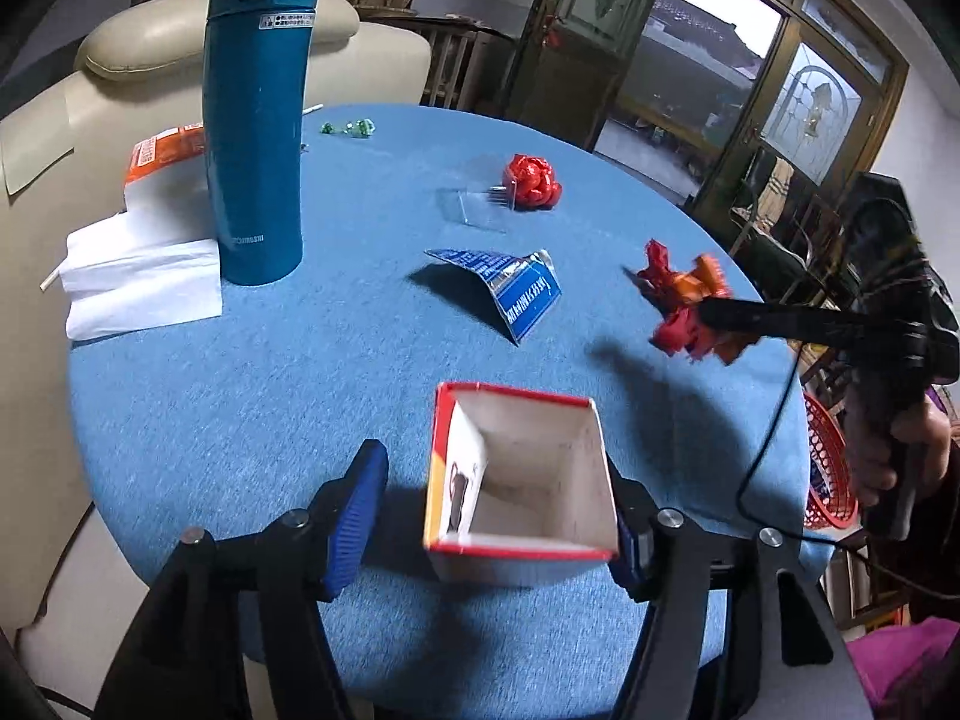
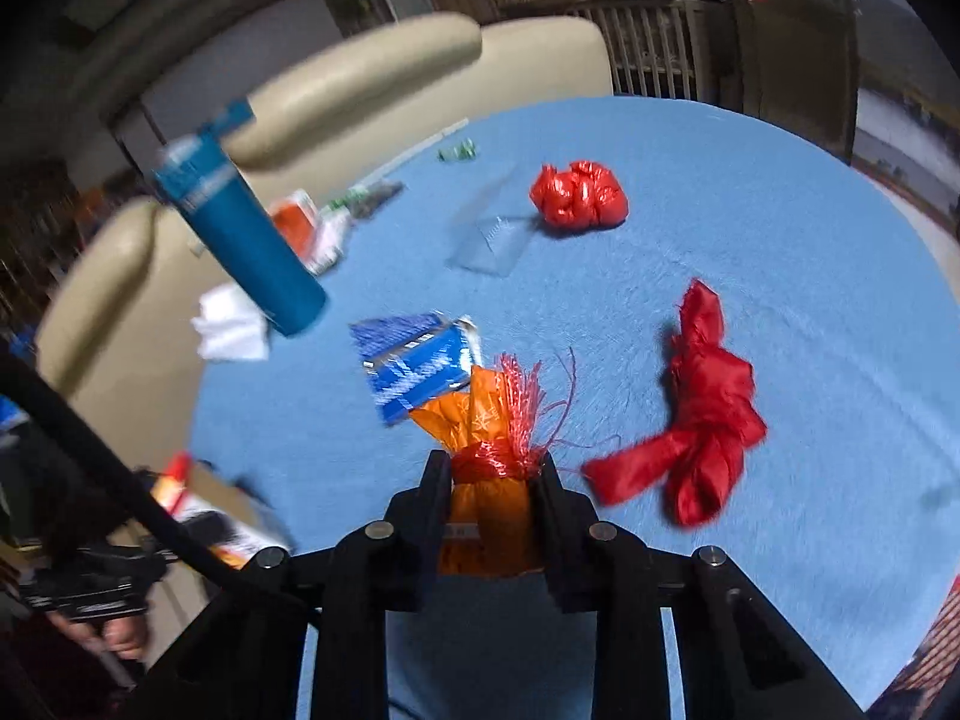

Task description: Collect trash

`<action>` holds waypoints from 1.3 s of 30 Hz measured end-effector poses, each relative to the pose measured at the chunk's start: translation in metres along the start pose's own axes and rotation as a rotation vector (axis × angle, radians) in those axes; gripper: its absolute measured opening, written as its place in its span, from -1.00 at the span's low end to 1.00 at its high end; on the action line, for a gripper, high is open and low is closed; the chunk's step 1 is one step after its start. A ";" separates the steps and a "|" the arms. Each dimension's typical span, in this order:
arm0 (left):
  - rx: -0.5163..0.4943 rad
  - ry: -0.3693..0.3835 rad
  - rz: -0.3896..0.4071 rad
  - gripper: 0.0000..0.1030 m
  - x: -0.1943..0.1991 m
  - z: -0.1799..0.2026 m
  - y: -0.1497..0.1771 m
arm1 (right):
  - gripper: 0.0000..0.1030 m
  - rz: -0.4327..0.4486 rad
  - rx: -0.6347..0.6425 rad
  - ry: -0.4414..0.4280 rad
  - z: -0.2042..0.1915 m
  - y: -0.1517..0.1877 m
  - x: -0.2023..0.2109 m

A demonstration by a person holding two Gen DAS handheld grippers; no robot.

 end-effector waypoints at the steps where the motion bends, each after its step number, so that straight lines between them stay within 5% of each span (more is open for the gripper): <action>1: -0.004 -0.009 -0.007 0.37 0.000 0.000 0.002 | -0.44 0.014 -0.024 -0.013 0.002 0.003 0.008; 8: -0.009 -0.037 -0.014 0.39 -0.012 0.004 0.005 | -0.44 0.078 -0.133 -0.029 0.021 0.026 0.054; 11: -0.031 -0.019 -0.029 -0.07 -0.018 0.013 0.007 | -0.44 0.102 -0.157 -0.013 0.031 0.035 0.074; 20: -0.195 -0.068 0.003 -0.07 -0.007 0.064 -0.016 | -0.44 0.172 -0.216 0.017 0.055 0.045 0.116; 39: -0.428 -0.022 0.080 -0.07 0.008 0.218 -0.074 | -0.43 0.370 -0.288 0.115 0.106 0.074 0.225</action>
Point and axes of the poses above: each gripper's, at about its wrist camera, not at the fingertips, and x roughly against the way its jaws point, z to its right, y to its underside, the point moved 6 cm from there along -x, roughly the way its jaws point, and after that the axes turned 5 degrees about z, right-handed, at the moved point
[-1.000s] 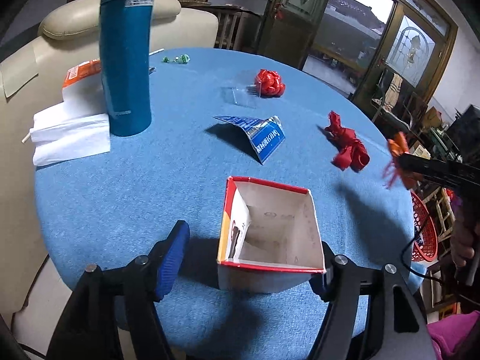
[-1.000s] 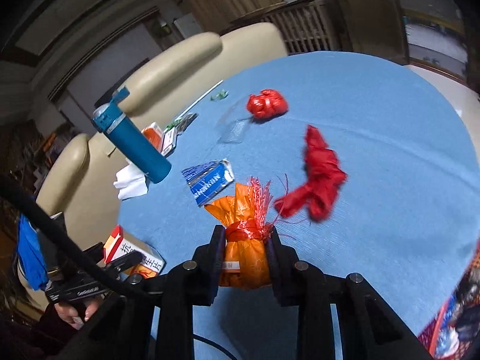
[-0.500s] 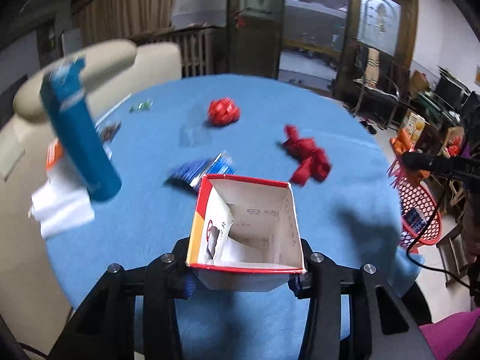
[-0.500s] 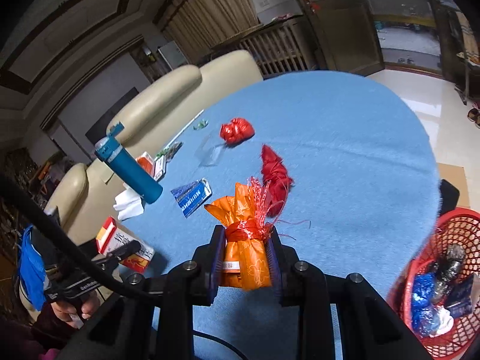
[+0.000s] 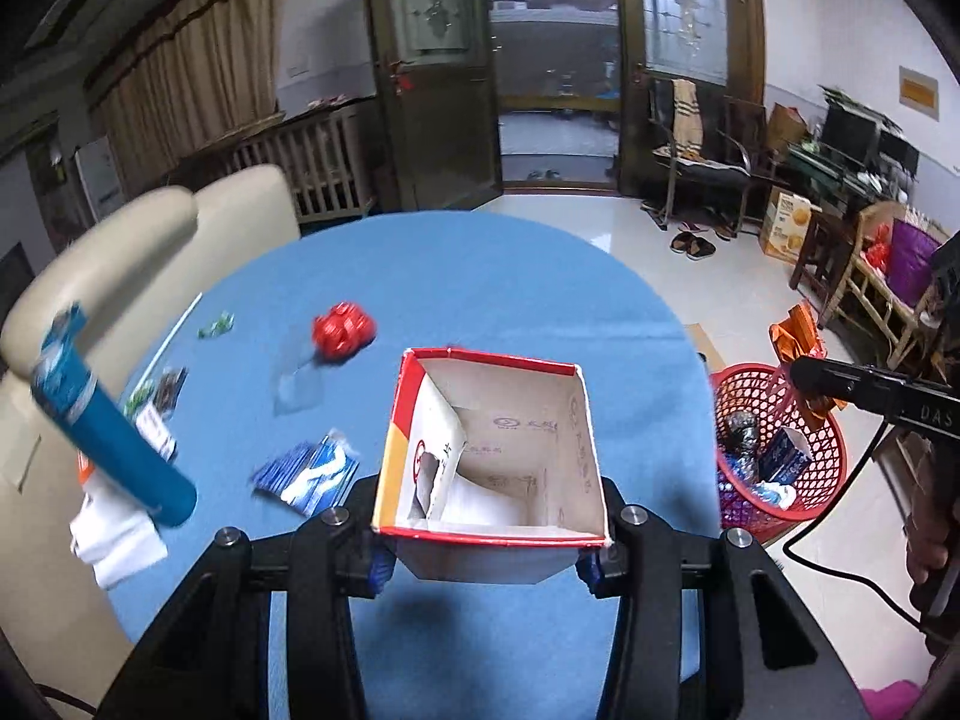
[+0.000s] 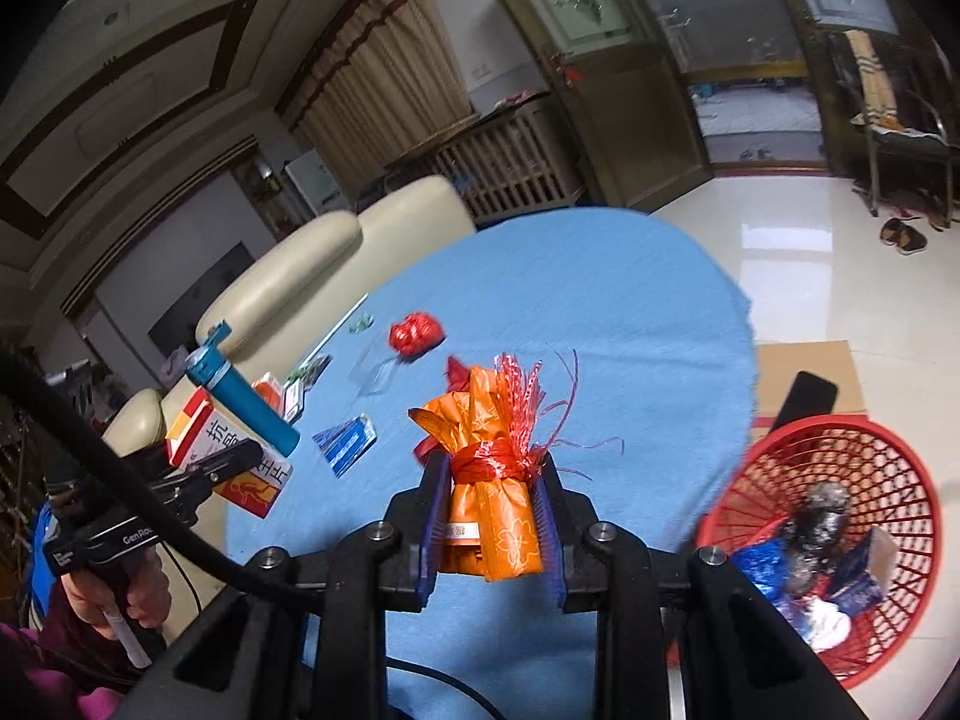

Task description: Collect trash

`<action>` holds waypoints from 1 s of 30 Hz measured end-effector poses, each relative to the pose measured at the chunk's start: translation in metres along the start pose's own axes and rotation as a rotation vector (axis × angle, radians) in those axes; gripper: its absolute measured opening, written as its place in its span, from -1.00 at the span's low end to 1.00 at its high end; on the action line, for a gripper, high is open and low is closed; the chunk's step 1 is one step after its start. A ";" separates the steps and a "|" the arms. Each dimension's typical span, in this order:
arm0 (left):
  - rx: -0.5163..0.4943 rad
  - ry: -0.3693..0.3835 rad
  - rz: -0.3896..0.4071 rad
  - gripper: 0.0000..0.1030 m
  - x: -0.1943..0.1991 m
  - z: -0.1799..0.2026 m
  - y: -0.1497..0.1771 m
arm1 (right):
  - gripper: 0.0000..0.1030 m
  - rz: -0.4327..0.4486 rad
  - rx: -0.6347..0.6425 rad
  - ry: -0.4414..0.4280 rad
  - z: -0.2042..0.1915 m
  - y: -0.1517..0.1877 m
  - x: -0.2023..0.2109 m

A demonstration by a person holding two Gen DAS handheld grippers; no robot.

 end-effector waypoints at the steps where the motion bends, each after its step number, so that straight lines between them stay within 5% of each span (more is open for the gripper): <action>1: -0.016 0.002 0.006 -0.07 0.000 0.009 -0.005 | -0.43 0.010 -0.004 0.005 0.004 -0.001 0.005; 17: -0.193 -0.003 0.063 -0.07 -0.002 0.098 -0.051 | -0.43 0.134 -0.073 0.091 0.061 -0.015 0.062; 30: -0.243 0.015 0.075 -0.07 -0.002 0.121 -0.057 | -0.43 0.173 -0.103 0.128 0.082 -0.017 0.085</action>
Point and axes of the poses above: each gripper's, at about its wrist camera, not at the fingertips, and x roughly against the way its jaws point, z to its right, y to its underside, the point moved 6 cm from there along -x, roughly the way its jaws point, and after that the axes turned 5 degrees about z, right-handed, at the moved point
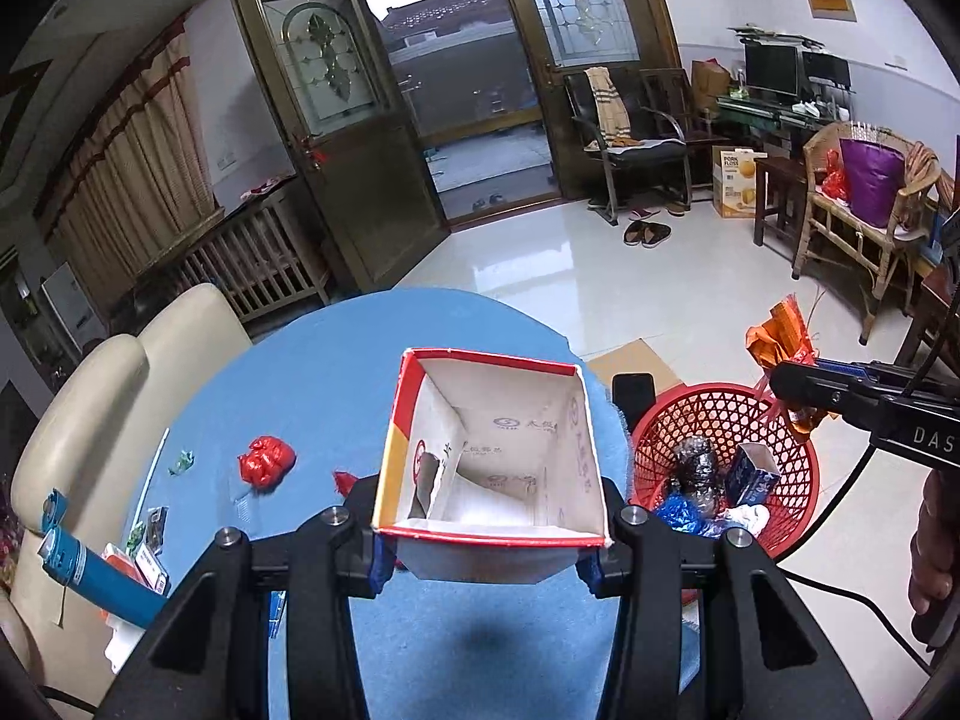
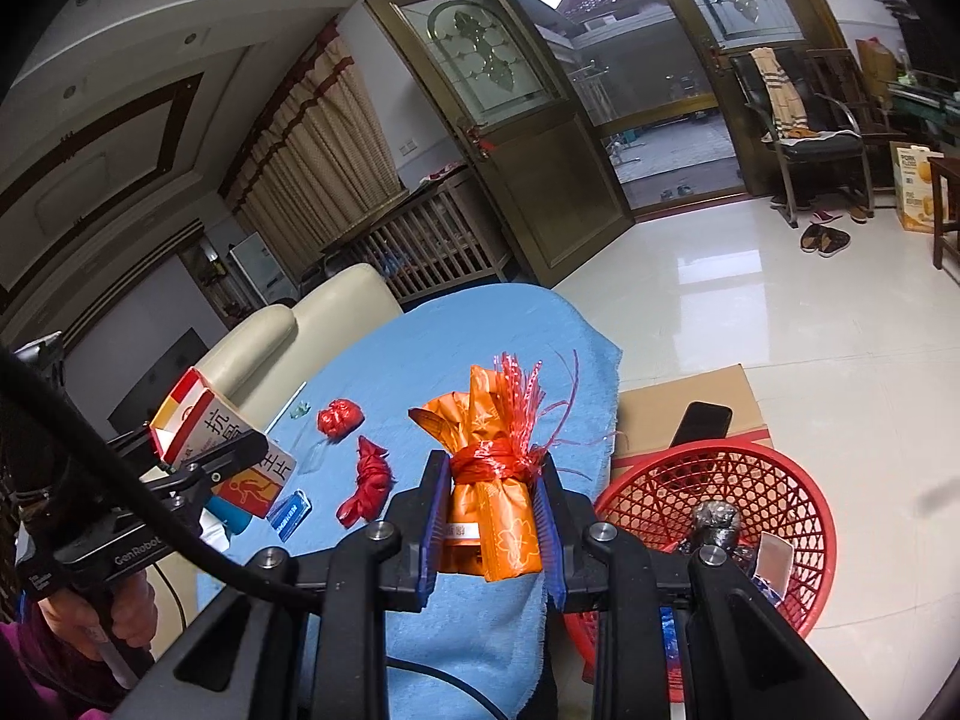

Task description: Collect trash

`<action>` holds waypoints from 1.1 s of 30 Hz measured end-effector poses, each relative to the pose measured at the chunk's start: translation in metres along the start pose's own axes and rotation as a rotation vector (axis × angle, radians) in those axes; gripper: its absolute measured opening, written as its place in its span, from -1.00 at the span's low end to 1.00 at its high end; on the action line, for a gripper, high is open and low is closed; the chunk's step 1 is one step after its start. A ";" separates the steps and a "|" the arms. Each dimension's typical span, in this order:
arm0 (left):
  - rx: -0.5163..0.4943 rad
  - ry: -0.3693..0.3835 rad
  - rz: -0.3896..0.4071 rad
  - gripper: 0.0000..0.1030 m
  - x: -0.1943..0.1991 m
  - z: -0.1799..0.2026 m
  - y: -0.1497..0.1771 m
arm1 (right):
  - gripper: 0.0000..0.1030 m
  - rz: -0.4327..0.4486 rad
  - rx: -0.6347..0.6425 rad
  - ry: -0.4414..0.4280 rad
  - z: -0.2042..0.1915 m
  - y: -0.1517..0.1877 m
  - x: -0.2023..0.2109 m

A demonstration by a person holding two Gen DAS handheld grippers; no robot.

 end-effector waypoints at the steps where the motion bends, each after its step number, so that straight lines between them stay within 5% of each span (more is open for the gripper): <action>1: -0.003 0.002 0.000 -0.07 0.000 0.001 -0.001 | -0.43 0.004 -0.001 0.003 0.001 0.000 0.001; 33: -0.072 0.052 -0.021 -0.07 -0.024 0.047 -0.016 | -0.43 0.026 -0.070 0.042 0.038 -0.002 0.015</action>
Point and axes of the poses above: each gripper's, at about its wrist camera, not at the fingertips, and x roughly against the way its jaws point, z to its right, y to its underside, the point moved 6 cm from there along -x, roughly the way its jaws point, and after that the axes turned 5 degrees about z, right-handed, at the moved point
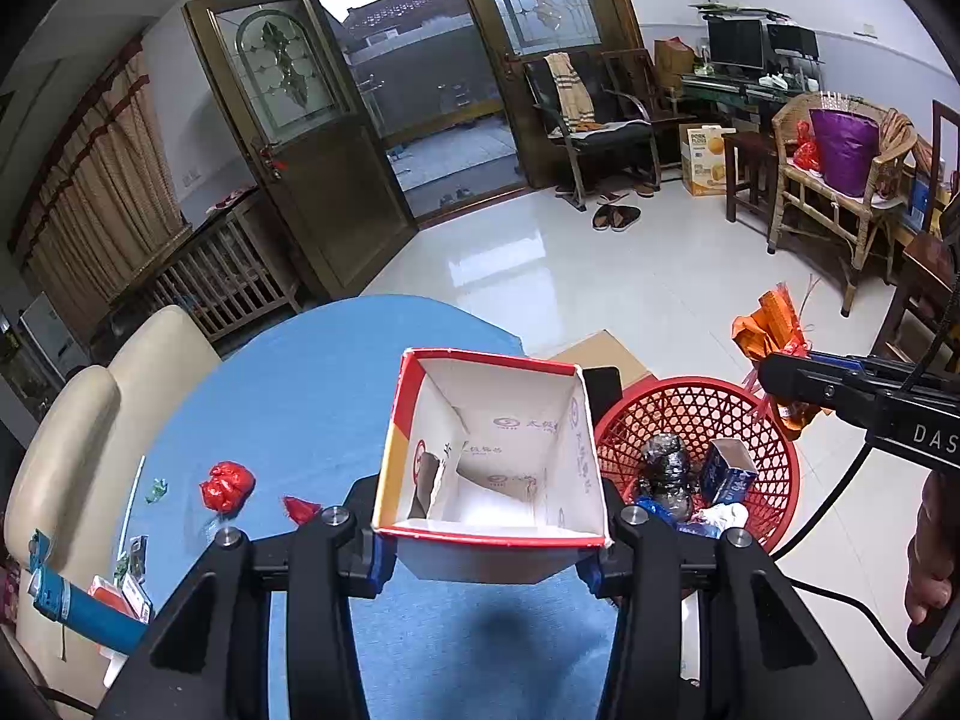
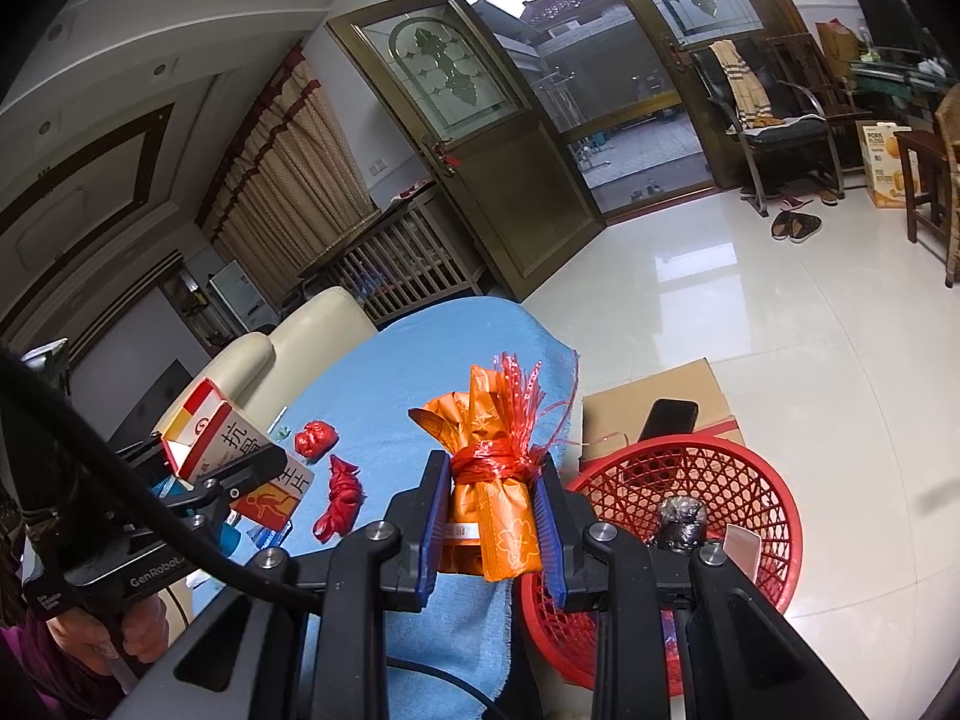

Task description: Collect trash

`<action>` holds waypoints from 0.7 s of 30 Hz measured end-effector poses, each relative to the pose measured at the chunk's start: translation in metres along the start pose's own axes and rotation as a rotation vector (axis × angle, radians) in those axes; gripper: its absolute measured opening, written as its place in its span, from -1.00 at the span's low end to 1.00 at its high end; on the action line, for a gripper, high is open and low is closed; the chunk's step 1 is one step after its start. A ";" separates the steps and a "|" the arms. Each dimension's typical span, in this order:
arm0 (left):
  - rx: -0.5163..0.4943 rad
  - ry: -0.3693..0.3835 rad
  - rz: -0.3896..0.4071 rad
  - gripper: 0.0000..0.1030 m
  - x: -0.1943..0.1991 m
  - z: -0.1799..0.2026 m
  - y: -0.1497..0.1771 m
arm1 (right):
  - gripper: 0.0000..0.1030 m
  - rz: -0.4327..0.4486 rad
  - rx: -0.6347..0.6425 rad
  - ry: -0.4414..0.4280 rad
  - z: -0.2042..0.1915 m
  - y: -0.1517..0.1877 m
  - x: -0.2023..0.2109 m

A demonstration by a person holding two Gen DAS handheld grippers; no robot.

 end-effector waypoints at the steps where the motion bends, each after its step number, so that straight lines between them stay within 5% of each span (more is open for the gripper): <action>1: -0.002 0.001 -0.001 -0.07 -0.001 0.001 0.000 | -0.43 0.000 -0.002 0.001 0.001 0.000 0.000; 21: -0.016 0.075 -0.047 -0.07 -0.026 0.025 -0.001 | -0.42 -0.014 -0.055 0.042 0.025 0.003 -0.001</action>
Point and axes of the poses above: each gripper's, at about its wrist camera, not at the fingertips, and x roughly against the way its jaws point, z to its right, y to its underside, the point moved 6 cm from there along -x, roughly the way its jaws point, and after that the axes turned 5 degrees about z, right-handed, at the moved point
